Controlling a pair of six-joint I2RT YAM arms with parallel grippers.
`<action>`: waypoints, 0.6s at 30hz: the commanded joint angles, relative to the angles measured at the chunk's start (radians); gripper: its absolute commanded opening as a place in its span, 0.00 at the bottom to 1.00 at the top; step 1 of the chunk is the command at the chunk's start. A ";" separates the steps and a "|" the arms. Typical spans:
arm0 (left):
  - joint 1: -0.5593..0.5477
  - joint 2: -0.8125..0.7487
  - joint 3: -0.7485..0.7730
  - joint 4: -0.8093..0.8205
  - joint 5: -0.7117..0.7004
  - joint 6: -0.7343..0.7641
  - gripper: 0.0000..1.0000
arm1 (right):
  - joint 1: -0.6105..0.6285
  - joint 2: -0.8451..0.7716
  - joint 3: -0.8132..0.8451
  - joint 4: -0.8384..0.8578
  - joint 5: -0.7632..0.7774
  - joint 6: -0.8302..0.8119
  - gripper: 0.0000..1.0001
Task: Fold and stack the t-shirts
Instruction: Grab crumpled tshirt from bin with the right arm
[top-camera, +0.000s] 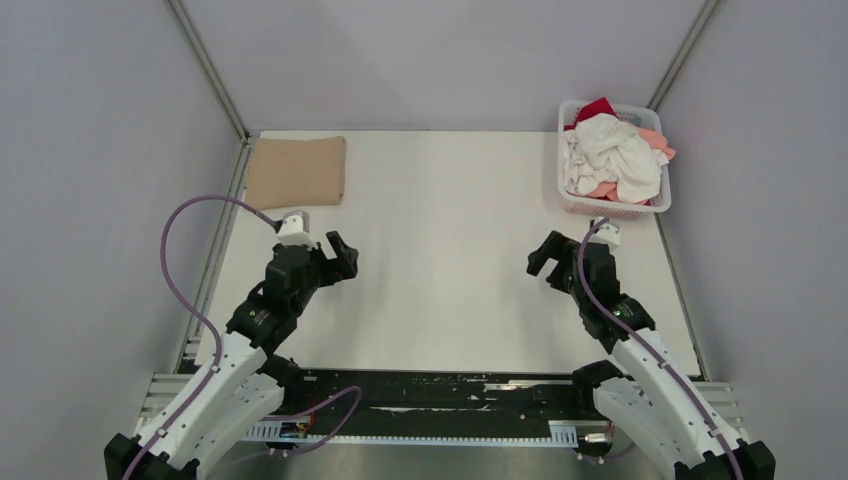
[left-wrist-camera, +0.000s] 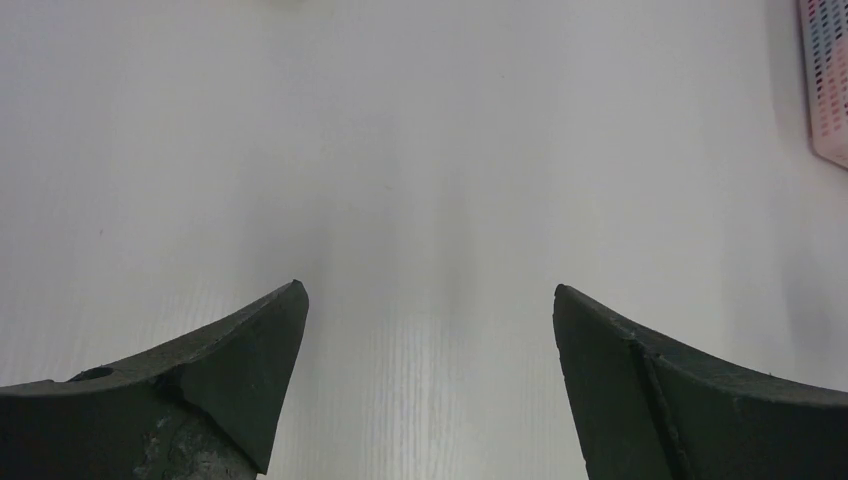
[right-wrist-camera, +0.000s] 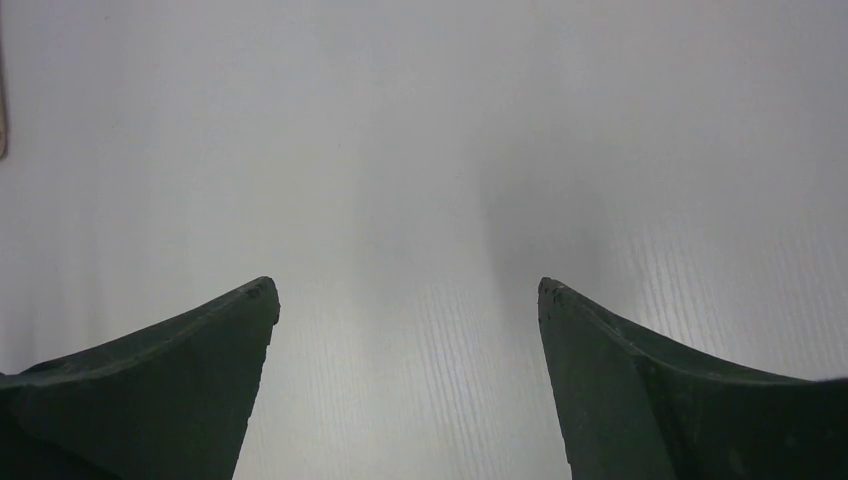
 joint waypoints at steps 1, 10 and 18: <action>-0.002 -0.008 0.002 0.035 -0.011 0.010 1.00 | -0.004 0.016 0.087 0.050 0.049 -0.017 1.00; -0.002 0.003 -0.005 0.050 -0.007 0.012 1.00 | -0.073 0.341 0.428 0.081 0.352 -0.150 1.00; -0.001 0.026 -0.018 0.080 -0.022 0.018 1.00 | -0.385 0.814 0.849 0.088 0.190 -0.355 1.00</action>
